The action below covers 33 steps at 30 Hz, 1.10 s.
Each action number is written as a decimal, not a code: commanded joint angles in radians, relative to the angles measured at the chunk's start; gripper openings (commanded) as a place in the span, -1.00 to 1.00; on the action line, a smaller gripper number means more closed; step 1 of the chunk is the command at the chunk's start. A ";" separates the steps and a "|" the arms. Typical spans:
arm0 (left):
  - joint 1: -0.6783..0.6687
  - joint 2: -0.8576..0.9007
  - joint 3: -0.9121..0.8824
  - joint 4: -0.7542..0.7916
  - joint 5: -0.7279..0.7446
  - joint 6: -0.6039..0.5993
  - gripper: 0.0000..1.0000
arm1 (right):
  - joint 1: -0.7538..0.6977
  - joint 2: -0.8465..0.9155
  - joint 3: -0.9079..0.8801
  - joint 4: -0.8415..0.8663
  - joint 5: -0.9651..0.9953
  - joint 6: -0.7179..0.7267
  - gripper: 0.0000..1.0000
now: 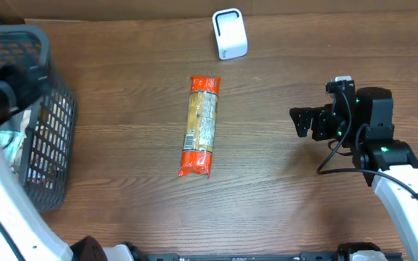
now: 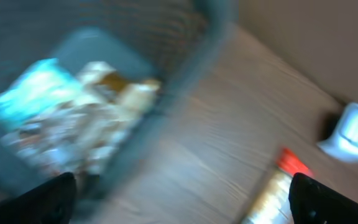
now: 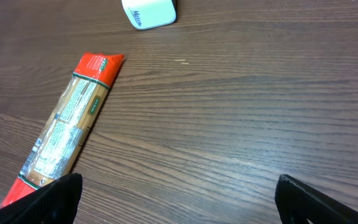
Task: Scan the item barcode
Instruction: 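Return the left gripper into the basket toward the brown bag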
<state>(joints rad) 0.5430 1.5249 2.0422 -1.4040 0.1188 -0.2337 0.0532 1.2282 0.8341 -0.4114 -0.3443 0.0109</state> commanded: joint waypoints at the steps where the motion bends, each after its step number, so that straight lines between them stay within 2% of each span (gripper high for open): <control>1: 0.169 0.019 -0.057 0.018 -0.011 0.060 0.99 | 0.005 0.003 0.024 0.006 -0.005 -0.005 1.00; 5: 0.265 0.026 -0.173 0.098 -0.003 0.077 0.99 | 0.005 0.003 0.024 0.006 -0.005 -0.005 1.00; 10: 0.275 0.027 -0.370 0.274 0.009 0.105 1.00 | 0.005 0.003 0.024 0.006 -0.005 -0.005 1.00; 16: 0.251 0.078 -0.603 0.542 0.015 0.230 1.00 | 0.005 0.003 0.024 0.006 -0.005 -0.005 1.00; 18: 0.244 0.109 -0.648 0.597 0.064 0.301 0.99 | 0.005 0.003 0.024 0.006 -0.005 -0.005 1.00; 21: 0.233 0.164 -0.687 0.637 0.161 0.449 1.00 | 0.005 0.003 0.024 0.006 -0.005 -0.005 1.00; 25: 0.218 0.241 -0.690 0.630 0.170 0.558 0.99 | 0.005 0.003 0.024 0.006 -0.005 -0.005 1.00; 33: 0.217 0.299 -0.690 0.640 0.170 0.641 0.93 | 0.005 0.003 0.024 0.006 -0.005 -0.005 1.00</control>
<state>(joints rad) 0.7753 1.8065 1.3655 -0.7620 0.2485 0.3233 0.0532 1.2282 0.8341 -0.4114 -0.3435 0.0109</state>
